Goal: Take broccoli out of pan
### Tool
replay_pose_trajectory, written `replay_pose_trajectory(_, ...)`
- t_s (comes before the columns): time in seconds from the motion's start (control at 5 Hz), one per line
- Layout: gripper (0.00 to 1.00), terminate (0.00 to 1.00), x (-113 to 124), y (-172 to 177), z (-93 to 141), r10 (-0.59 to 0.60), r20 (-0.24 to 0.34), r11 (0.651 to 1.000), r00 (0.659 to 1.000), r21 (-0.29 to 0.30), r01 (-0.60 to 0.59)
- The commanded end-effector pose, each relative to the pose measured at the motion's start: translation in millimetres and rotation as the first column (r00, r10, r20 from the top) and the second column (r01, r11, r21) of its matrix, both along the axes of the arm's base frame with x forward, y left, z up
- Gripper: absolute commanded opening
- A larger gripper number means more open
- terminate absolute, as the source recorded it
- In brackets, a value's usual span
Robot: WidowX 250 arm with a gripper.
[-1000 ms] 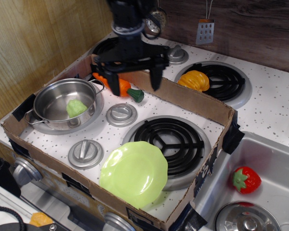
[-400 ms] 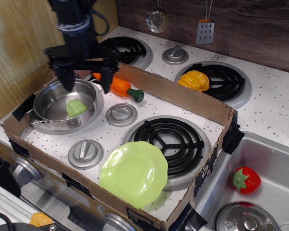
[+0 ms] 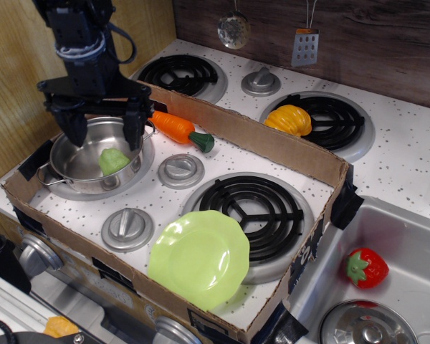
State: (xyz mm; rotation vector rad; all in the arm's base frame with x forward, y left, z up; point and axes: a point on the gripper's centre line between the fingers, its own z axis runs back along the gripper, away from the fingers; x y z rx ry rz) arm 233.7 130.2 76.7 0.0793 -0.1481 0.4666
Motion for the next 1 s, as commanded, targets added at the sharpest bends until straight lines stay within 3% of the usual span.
replay_pose_trajectory(0.0,1.0,0.0,0.3,5.7,5.8,0.02,0.049,0.998,0.999,0.064,-0.023)
replay_pose_trajectory(0.2,1.0,0.0,1.4,9.5,1.9,0.019,0.017,0.998,1.0,0.066,-0.02)
replay_pose_trajectory(0.8,1.0,0.0,13.2,25.9,-16.1,-0.014,0.012,0.998,1.0,0.054,0.014)
